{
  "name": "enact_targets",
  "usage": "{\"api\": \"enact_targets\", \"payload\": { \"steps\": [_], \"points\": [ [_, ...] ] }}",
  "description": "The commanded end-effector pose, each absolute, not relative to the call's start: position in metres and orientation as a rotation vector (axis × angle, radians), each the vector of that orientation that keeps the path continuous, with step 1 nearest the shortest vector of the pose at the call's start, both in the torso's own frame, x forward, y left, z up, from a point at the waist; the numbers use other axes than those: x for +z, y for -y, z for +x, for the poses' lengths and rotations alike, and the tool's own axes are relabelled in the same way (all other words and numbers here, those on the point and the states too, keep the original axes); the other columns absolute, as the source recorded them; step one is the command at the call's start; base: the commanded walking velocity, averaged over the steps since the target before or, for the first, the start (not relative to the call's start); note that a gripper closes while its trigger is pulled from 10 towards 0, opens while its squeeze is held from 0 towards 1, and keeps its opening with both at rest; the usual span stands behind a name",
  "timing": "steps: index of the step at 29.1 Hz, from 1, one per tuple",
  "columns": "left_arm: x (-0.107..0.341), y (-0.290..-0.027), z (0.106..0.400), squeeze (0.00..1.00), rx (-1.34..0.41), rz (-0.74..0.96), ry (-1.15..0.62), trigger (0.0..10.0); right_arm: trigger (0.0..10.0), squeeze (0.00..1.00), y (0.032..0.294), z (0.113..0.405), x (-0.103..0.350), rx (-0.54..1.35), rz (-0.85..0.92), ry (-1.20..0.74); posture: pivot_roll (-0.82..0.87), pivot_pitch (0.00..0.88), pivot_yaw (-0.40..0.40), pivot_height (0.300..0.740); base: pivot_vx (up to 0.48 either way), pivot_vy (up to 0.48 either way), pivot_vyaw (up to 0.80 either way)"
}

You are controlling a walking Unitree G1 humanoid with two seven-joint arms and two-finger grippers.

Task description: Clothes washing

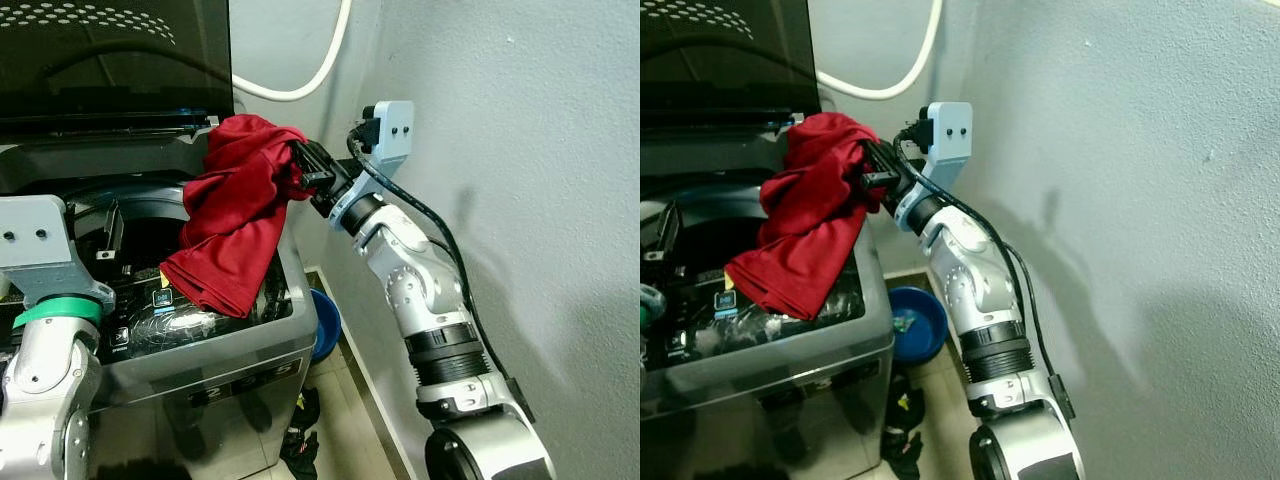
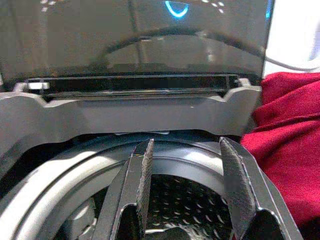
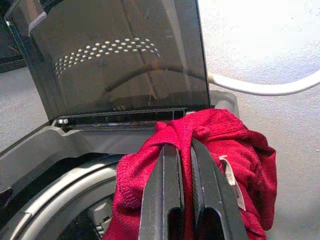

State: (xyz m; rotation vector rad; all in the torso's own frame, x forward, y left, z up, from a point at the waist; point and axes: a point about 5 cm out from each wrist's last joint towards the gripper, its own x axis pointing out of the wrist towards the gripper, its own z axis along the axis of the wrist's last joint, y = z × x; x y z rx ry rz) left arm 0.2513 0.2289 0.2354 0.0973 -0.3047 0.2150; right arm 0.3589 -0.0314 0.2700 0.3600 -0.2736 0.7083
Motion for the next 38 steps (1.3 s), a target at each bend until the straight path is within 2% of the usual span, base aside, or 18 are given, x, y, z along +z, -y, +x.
{"api": "enact_targets", "payload": {
  "steps": [1, 25, 29, 33, 38],
  "points": [
    [0.234, -0.226, 0.25, 0.0, 0.202, 0.099, 0.292, 10.0, 10.0, 0.0, 0.032, 0.358, 0.267, 0.703, 0.378, 0.266, 0.23, 0.059, -0.069, 0.74, 0.0, 0.319, 0.0],
    [0.238, -0.219, 0.253, 0.0, 0.158, 0.081, 0.292, 10.0, 10.0, 0.0, 0.032, 0.356, 0.27, 0.709, 0.387, 0.267, 0.24, 0.05, -0.052, 0.74, 0.0, 0.388, 0.0],
    [0.239, -0.212, 0.252, 0.0, 0.111, 0.1, 0.296, 10.0, 10.0, 0.0, 0.033, 0.356, 0.27, 0.709, 0.385, 0.266, 0.24, 0.052, -0.05, 0.74, 0.0, -0.088, 0.0],
    [0.24, -0.21, 0.252, 0.0, 0.109, 0.1, 0.294, 10.0, 10.0, 0.0, 0.033, 0.356, 0.269, 0.708, 0.384, 0.265, 0.23, 0.051, -0.047, 0.74, 0.0, -0.339, 0.0],
    [0.241, -0.211, 0.254, 0.0, 0.118, 0.08, 0.302, 10.0, 10.0, 0.0, 0.033, 0.357, 0.27, 0.71, 0.382, 0.267, 0.23, 0.05, -0.045, 0.74, 0.0, 0.0, 0.0]
  ]
}}
